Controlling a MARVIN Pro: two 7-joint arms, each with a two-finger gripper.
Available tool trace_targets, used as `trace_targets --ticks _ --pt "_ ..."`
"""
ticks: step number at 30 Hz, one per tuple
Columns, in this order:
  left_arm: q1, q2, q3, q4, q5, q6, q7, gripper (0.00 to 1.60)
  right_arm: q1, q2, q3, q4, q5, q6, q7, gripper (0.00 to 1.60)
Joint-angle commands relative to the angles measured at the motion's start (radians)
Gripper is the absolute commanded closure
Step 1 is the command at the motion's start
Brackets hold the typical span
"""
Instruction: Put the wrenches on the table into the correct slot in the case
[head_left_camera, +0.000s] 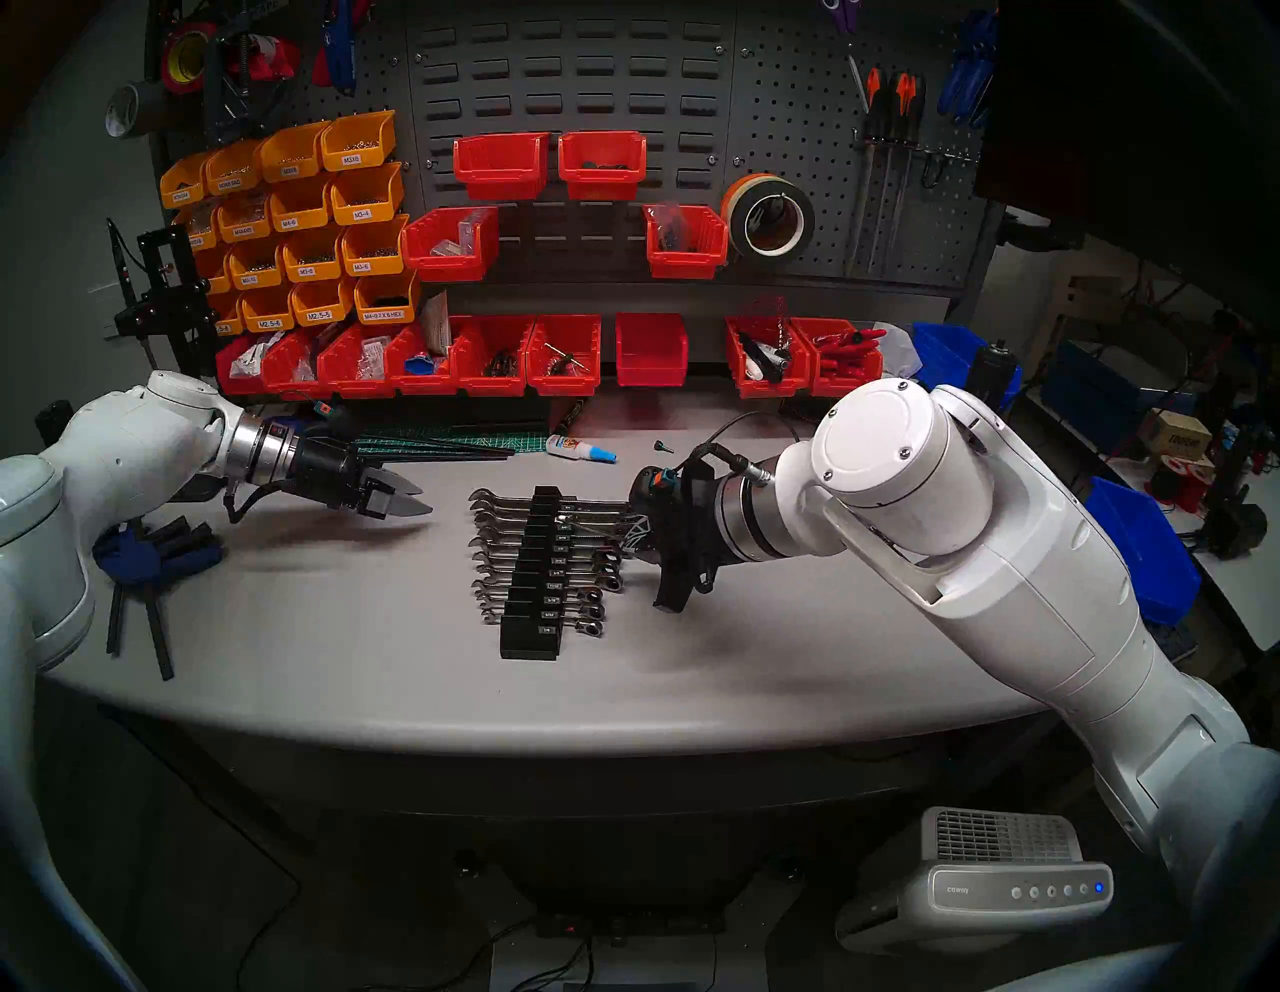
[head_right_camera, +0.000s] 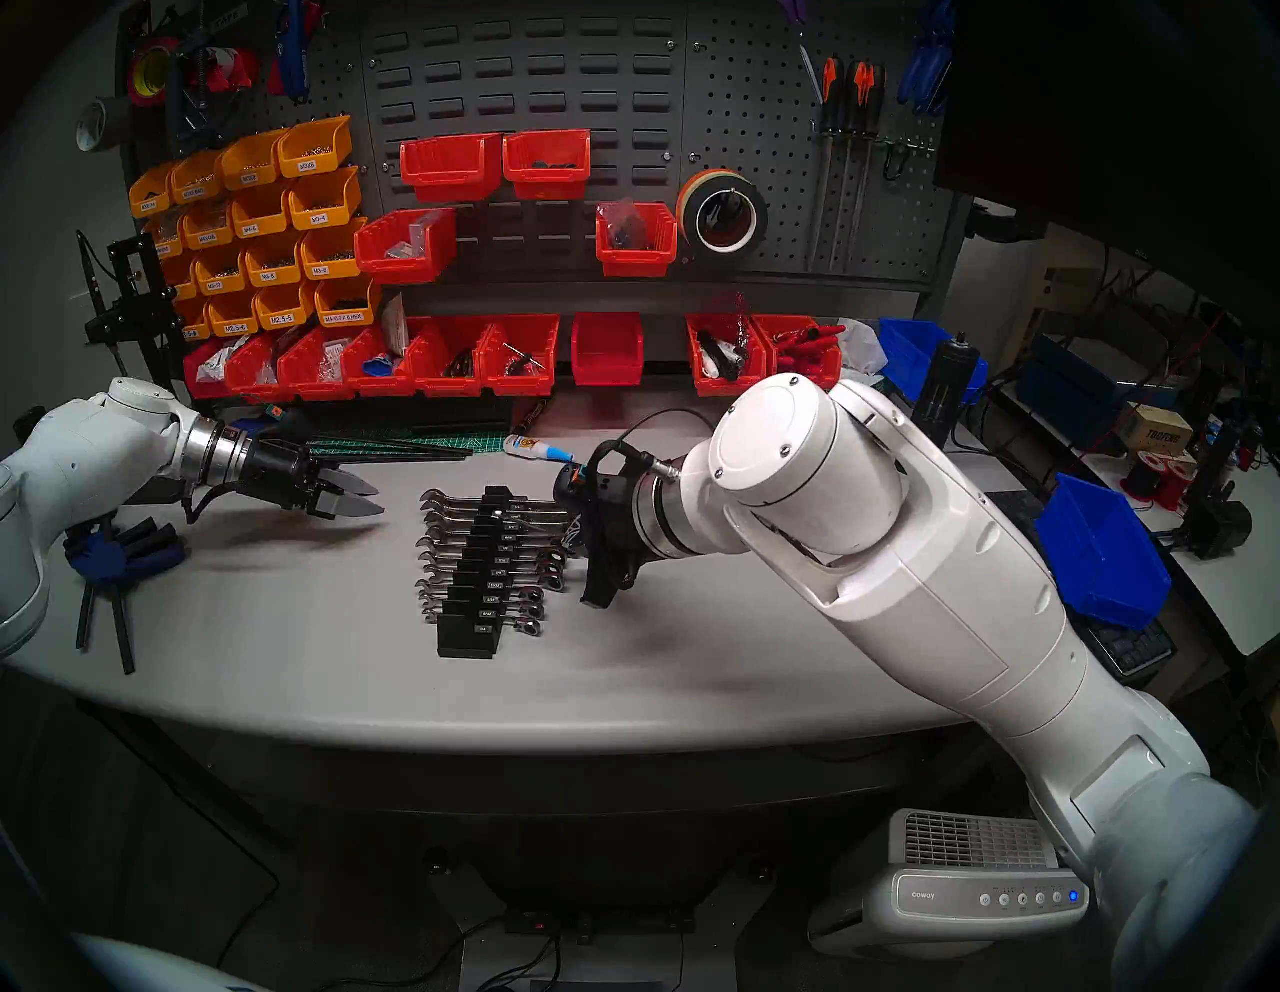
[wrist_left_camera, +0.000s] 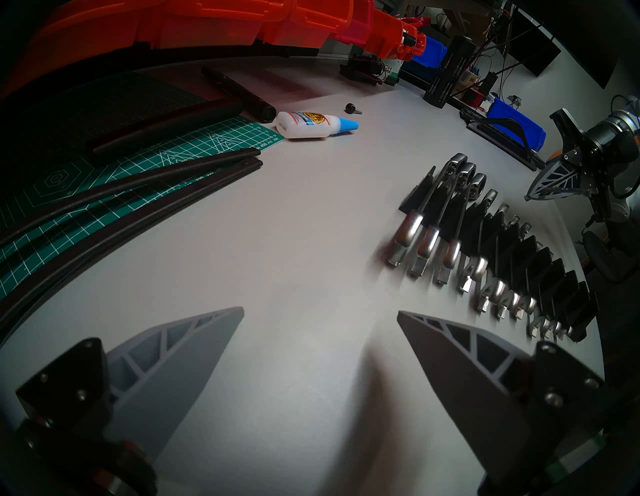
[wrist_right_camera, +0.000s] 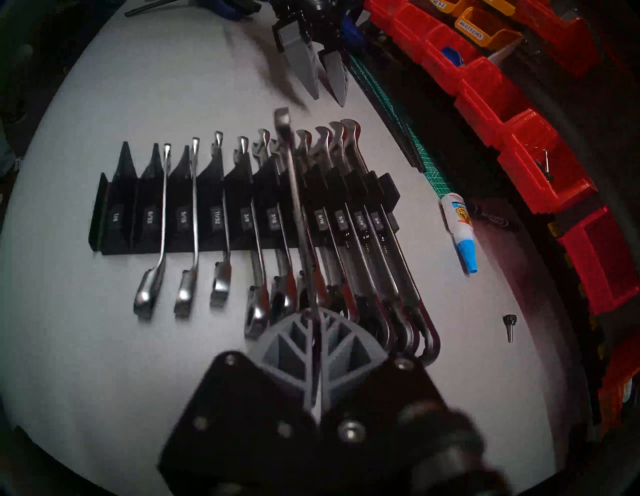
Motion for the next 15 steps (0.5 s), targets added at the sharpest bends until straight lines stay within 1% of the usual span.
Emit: trace_targets --ticks 1,2,3,4,6,7,8,9,15 --pt "-0.026 -0.001 -0.010 0.001 -0.003 -0.001 -0.001 0.00 0.115 0.102 -0.020 -0.041 0.051 -0.001 0.104 1.60" --pt "-0.026 -0.001 -0.010 0.001 -0.003 -0.001 -0.001 0.00 0.120 0.113 -0.023 -0.045 0.046 -0.006 0.103 1.60" --pt "-0.026 -0.001 -0.010 0.001 -0.003 -0.001 -0.001 0.00 0.141 0.127 -0.036 -0.044 0.051 -0.011 0.113 1.60" --pt "-0.026 -0.001 -0.010 0.001 -0.003 -0.001 -0.001 0.00 0.130 0.136 -0.028 -0.053 0.048 -0.018 0.094 1.60" --pt "-0.025 -0.001 -0.010 0.001 -0.003 -0.001 -0.001 0.00 0.174 0.165 -0.051 -0.053 0.048 -0.029 0.122 1.60" --pt "-0.025 -0.001 -0.010 0.001 -0.003 -0.001 -0.001 0.00 0.151 0.170 -0.036 -0.064 0.050 -0.036 0.093 1.60" --pt "-0.025 -0.001 -0.010 0.001 -0.003 -0.001 -0.001 0.00 0.181 0.188 -0.053 -0.065 0.045 -0.048 0.116 1.60" --pt "-0.025 -0.001 -0.010 0.001 -0.003 -0.001 -0.001 0.00 0.172 0.195 -0.045 -0.072 0.049 -0.054 0.102 1.60" --pt "-0.025 -0.001 -0.010 0.001 -0.003 -0.001 0.000 0.00 0.231 0.264 -0.069 -0.085 0.046 -0.115 0.152 1.60"
